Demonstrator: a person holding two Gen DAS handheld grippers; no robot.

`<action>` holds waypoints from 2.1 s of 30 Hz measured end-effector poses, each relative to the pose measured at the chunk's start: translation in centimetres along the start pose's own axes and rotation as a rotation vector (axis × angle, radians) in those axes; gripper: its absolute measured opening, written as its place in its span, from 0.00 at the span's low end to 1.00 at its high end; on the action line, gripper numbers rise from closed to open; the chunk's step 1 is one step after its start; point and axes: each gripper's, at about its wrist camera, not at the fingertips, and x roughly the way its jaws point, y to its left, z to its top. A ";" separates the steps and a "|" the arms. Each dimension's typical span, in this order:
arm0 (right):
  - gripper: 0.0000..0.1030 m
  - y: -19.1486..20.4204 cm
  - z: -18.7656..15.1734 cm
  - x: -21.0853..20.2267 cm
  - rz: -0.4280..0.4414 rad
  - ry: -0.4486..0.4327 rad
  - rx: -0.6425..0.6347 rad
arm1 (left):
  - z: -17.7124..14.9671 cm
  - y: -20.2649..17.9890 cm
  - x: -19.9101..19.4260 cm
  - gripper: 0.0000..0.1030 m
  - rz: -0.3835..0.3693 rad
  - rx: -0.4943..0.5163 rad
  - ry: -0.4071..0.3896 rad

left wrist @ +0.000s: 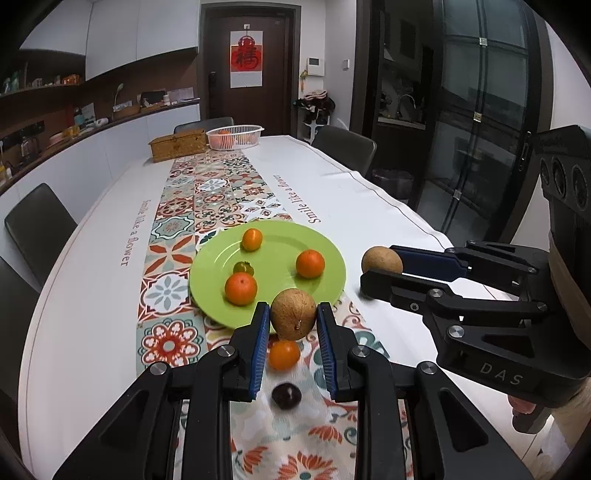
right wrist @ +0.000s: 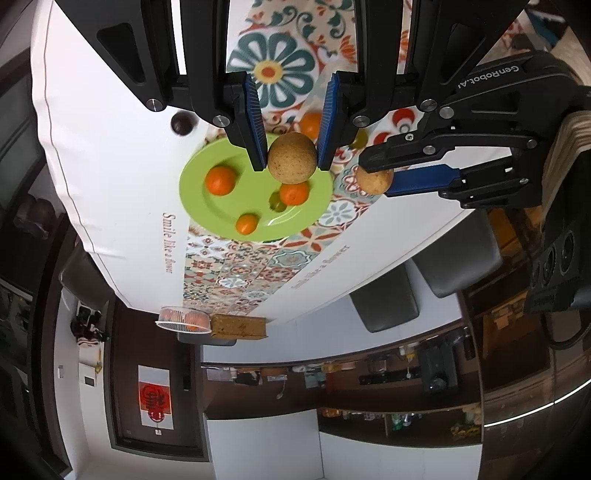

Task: Organize fruits
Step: 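Grasp a tan fruit with the left tool while the right tool grasps another, lift toward plate, then lower both tan fruits onto the green plate and open both tools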

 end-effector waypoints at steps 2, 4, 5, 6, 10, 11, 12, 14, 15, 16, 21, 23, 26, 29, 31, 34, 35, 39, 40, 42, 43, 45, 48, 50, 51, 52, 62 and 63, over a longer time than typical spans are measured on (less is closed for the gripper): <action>0.28 -0.5 0.5 0.5 -0.009 0.001 -0.004 | 0.5 0.2 0.5 0.25 0.000 -0.002 0.003; 0.28 -0.9 0.9 1.2 -0.012 0.007 -0.002 | 1.1 0.6 1.3 0.25 0.004 -0.006 0.007; 0.28 -1.1 1.1 1.6 -0.012 0.012 0.000 | 1.4 0.8 1.7 0.25 0.005 -0.009 0.010; 0.28 -1.4 1.3 2.0 -0.016 0.017 0.003 | 1.7 0.9 2.1 0.25 0.004 -0.012 0.012; 0.28 -2.0 2.0 3.4 -0.027 0.032 0.003 | 2.7 1.7 3.6 0.25 -0.003 -0.028 0.025; 0.28 -2.2 2.1 3.8 -0.029 0.036 0.004 | 2.9 1.9 4.1 0.25 -0.003 -0.030 0.028; 0.28 -2.4 2.3 4.2 -0.030 0.039 0.005 | 3.1 2.1 4.4 0.25 -0.003 -0.032 0.031; 0.28 -2.7 2.5 4.7 -0.032 0.045 0.007 | 3.3 2.4 5.1 0.25 -0.002 -0.034 0.035; 0.28 -2.9 2.7 5.2 -0.033 0.050 0.006 | 3.4 2.6 5.6 0.25 -0.002 -0.037 0.038; 0.28 -3.0 2.7 5.4 -0.034 0.053 0.006 | 3.6 2.7 5.9 0.25 -0.005 -0.041 0.041; 0.28 -3.7 2.9 7.4 -0.039 0.078 0.011 | 4.2 3.4 8.2 0.25 -0.011 -0.055 0.061; 0.28 -4.1 3.2 8.1 -0.044 0.088 0.013 | 4.4 3.7 9.0 0.25 -0.012 -0.058 0.070; 0.28 -5.0 3.5 9.6 -0.047 0.108 0.028 | 4.7 4.2 10.6 0.25 -0.013 -0.066 0.086; 0.28 -5.7 3.6 10.7 -0.047 0.125 0.045 | 5.0 4.7 11.9 0.25 -0.014 -0.074 0.101; 0.28 -6.2 3.7 11.6 -0.049 0.140 0.059 | 5.2 5.0 12.8 0.25 -0.015 -0.076 0.111; 0.28 -6.7 3.7 12.7 -0.047 0.157 0.073 | 5.4 5.2 13.8 0.25 -0.017 -0.076 0.126; 0.28 -6.8 3.7 13.0 -0.047 0.163 0.075 | 5.5 5.3 14.1 0.25 -0.017 -0.077 0.131; 0.28 -7.2 3.7 14.2 -0.044 0.183 0.083 | 5.5 5.7 14.9 0.26 -0.016 -0.080 0.146; 0.28 -7.2 3.7 14.4 -0.044 0.186 0.084 | 5.5 5.7 15.1 0.26 -0.015 -0.080 0.148; 0.28 -7.2 3.7 14.7 -0.046 0.189 0.082 | 5.5 5.9 15.3 0.26 -0.015 -0.083 0.151; 0.28 -7.2 3.7 14.7 -0.049 0.187 0.081 | 5.6 6.0 15.3 0.26 -0.018 -0.087 0.150; 0.28 -7.2 3.8 14.7 -0.052 0.183 0.081 | 5.5 6.1 15.3 0.27 -0.024 -0.092 0.147; 0.29 -7.2 3.8 14.6 -0.049 0.183 0.082 | 5.5 6.0 15.2 0.31 -0.020 -0.089 0.146; 0.29 -7.2 3.8 14.5 -0.052 0.180 0.081 | 5.5 5.9 15.1 0.31 -0.019 -0.088 0.145; 0.29 -7.3 3.8 14.4 -0.055 0.180 0.080 | 5.4 5.9 14.8 0.31 -0.014 -0.090 0.144; 0.29 -7.3 3.8 14.3 -0.057 0.180 0.079 | 5.4 6.0 14.7 0.31 -0.012 -0.091 0.144; 0.29 -6.2 3.6 10.5 -0.077 0.123 0.059 | 4.8 4.9 10.3 0.31 0.034 -0.084 0.082; 0.29 -6.0 3.6 9.9 -0.075 0.114 0.059 | 4.9 4.7 9.6 0.31 0.037 -0.085 0.074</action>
